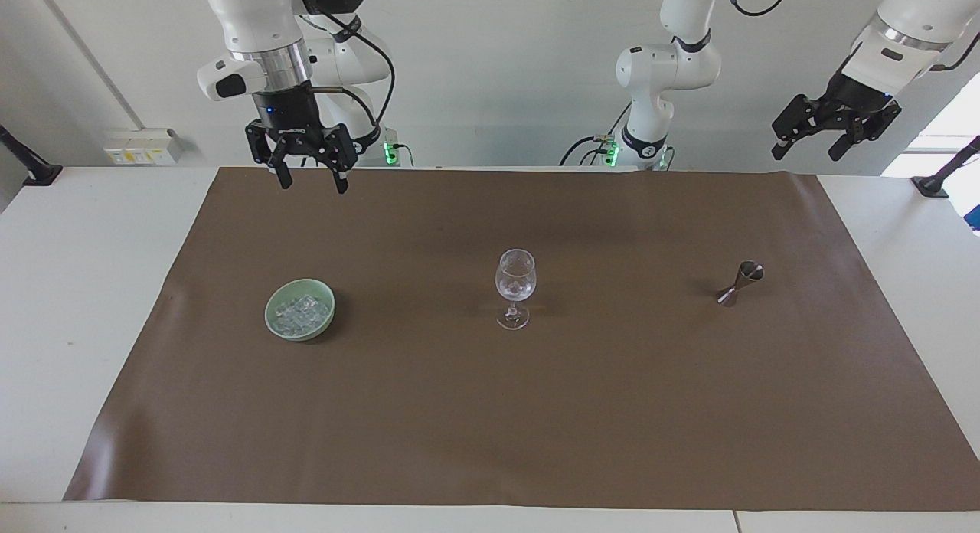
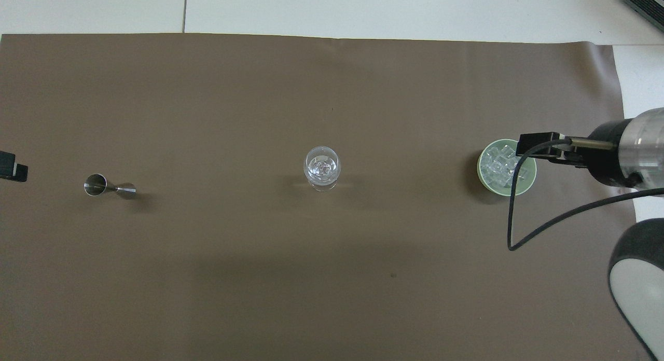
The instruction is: Pour wine and add ice with both arms
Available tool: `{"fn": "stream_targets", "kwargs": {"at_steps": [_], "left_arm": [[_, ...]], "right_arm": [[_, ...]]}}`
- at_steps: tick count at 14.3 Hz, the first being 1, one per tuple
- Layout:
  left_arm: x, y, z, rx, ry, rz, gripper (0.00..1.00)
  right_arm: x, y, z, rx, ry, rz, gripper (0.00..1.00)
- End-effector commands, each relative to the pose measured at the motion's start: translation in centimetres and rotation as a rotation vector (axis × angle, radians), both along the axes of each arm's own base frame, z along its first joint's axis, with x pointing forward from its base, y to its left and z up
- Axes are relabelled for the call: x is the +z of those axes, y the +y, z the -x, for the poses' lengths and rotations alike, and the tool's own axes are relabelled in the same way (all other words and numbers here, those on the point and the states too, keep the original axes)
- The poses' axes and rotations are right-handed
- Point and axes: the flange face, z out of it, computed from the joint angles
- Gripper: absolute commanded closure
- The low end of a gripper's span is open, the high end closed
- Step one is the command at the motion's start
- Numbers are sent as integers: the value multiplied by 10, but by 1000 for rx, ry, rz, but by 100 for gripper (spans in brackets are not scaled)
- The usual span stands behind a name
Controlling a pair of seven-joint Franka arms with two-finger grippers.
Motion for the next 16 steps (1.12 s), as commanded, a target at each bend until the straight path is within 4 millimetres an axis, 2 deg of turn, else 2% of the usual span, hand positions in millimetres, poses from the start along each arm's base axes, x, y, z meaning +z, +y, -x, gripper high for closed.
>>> {"fn": "stream_targets", "kwargs": {"at_steps": [1, 3, 5, 7, 11, 13, 16], "left_arm": [[4, 1, 5, -2, 6, -20, 0], [4, 1, 5, -2, 6, -20, 0], [4, 1, 5, -2, 6, -20, 0], [4, 1, 5, -2, 6, -20, 0], [4, 1, 5, -2, 5, -20, 0], [4, 2, 3, -1, -3, -22, 0], [3, 2, -2, 3, -12, -18, 0]], "right_arm": [[1, -20, 12, 43, 53, 5, 0], [-3, -26, 15, 39, 79, 8, 0], [-9, -54, 14, 54, 108, 15, 0], [-15, -72, 11, 34, 120, 16, 0], [-38, -88, -4, 5, 154, 25, 0], [-48, -89, -5, 4, 164, 29, 0], [-53, -96, -9, -1, 167, 46, 0]]}}
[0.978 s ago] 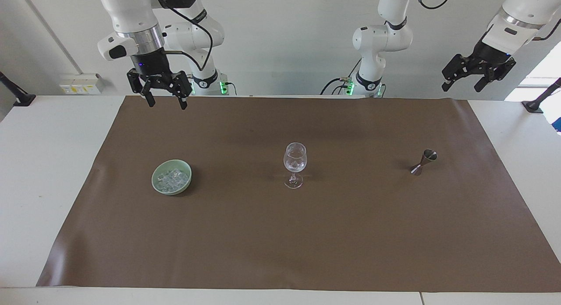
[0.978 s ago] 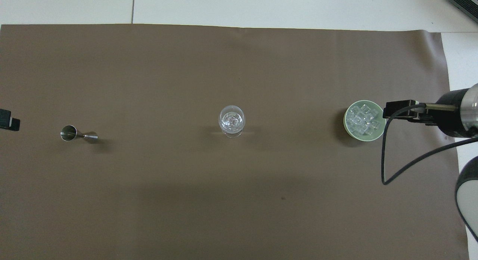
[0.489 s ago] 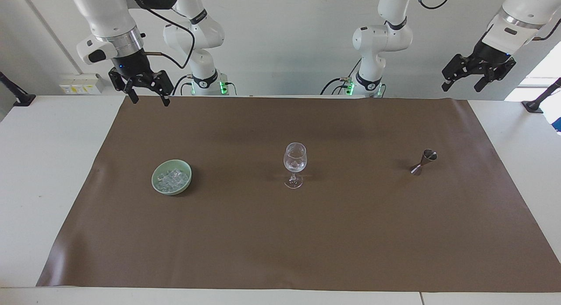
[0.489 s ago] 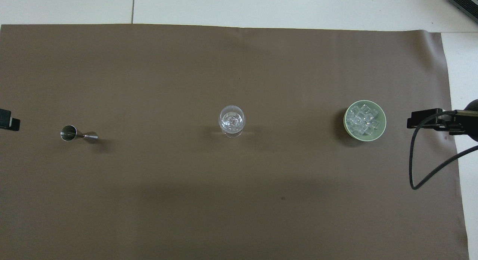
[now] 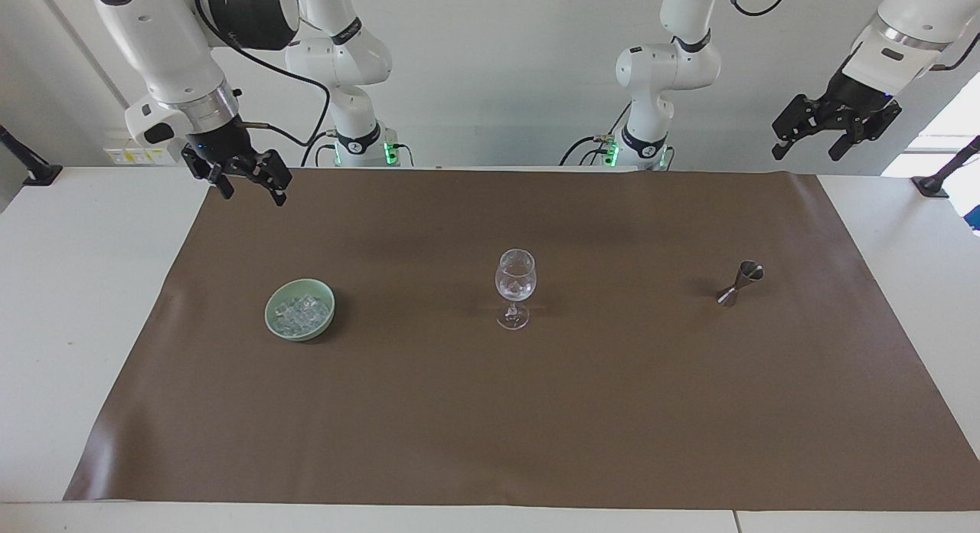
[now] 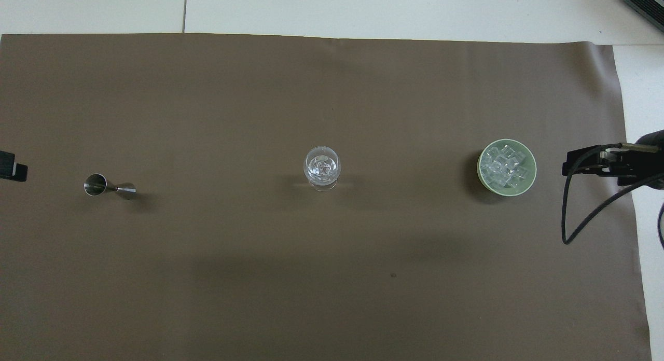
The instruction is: Pour wine and add ice with both arms
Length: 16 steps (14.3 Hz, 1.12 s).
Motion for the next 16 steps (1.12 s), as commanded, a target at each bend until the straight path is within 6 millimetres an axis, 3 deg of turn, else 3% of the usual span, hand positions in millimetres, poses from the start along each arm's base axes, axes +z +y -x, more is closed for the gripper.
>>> {"fn": "stream_targets", "kwargs": {"at_steps": [1, 5, 8, 16], "left_arm": [[3, 2, -2, -1, -10, -21, 0], [3, 1, -2, -1, -9, -16, 0], [3, 0, -3, -7, -12, -21, 0], [4, 0, -4, -6, -26, -26, 0]], "right_arm": [[0, -10, -1, 9, -11, 15, 0], [24, -16, -10, -6, 8, 0, 0], [52, -13, -4, -5, -32, -5, 0], [57, -10, 7, -2, -37, -10, 0]]}}
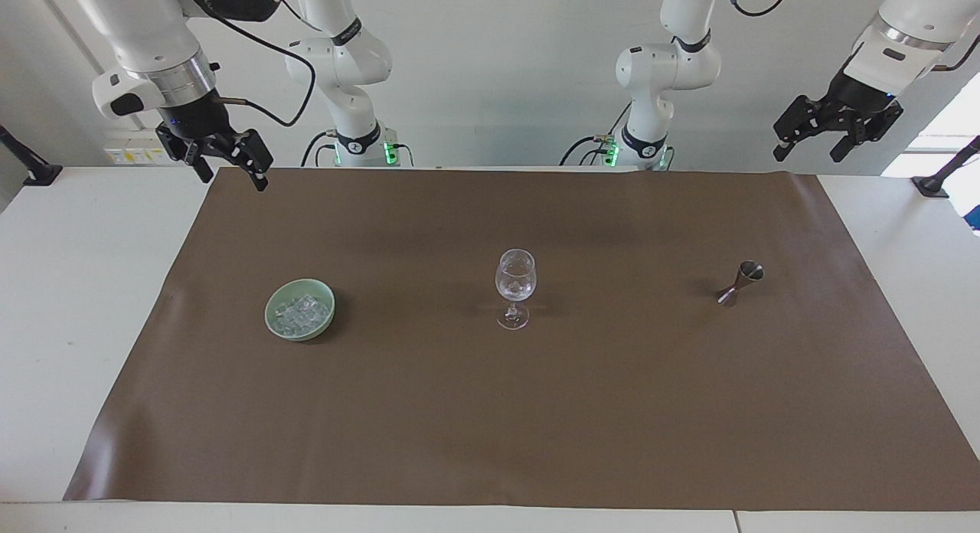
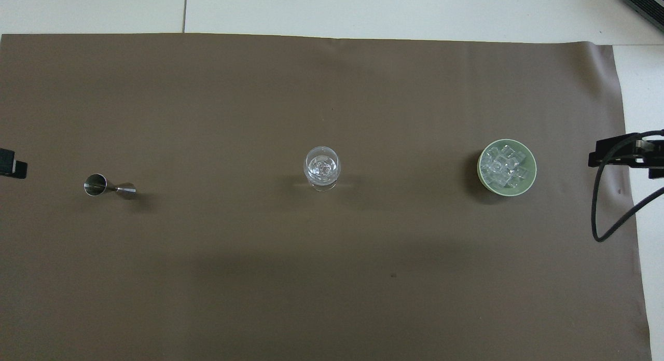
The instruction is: Pour wine and add ice with both arms
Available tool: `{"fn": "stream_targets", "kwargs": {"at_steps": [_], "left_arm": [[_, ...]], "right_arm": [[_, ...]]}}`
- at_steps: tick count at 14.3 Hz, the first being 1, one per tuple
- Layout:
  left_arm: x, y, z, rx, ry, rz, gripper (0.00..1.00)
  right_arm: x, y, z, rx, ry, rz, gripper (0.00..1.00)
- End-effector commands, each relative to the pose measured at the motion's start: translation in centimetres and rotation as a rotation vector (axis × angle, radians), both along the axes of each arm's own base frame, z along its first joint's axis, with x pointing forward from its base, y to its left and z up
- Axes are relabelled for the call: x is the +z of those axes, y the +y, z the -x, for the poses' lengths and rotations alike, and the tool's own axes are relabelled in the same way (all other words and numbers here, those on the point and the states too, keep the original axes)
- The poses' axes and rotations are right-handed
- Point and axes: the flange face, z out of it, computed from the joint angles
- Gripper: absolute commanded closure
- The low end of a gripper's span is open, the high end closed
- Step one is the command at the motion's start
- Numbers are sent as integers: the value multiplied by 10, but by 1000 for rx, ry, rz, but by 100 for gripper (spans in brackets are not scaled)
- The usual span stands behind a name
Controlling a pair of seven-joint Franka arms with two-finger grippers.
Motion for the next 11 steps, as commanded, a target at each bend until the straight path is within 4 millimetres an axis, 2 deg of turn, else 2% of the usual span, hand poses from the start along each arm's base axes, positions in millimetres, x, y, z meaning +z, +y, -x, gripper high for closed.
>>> {"fn": "stream_targets", "kwargs": {"at_steps": [1, 6, 11], "left_arm": [[3, 0, -2, -6, -12, -25, 0], [3, -1, -2, -5, -12, -20, 0], [4, 0, 0, -4, -12, -18, 0]], "right_arm": [[12, -2, 9, 12, -15, -11, 0], [34, -4, 23, 9, -55, -13, 0], [33, -2, 25, 13, -44, -14, 0]]}}
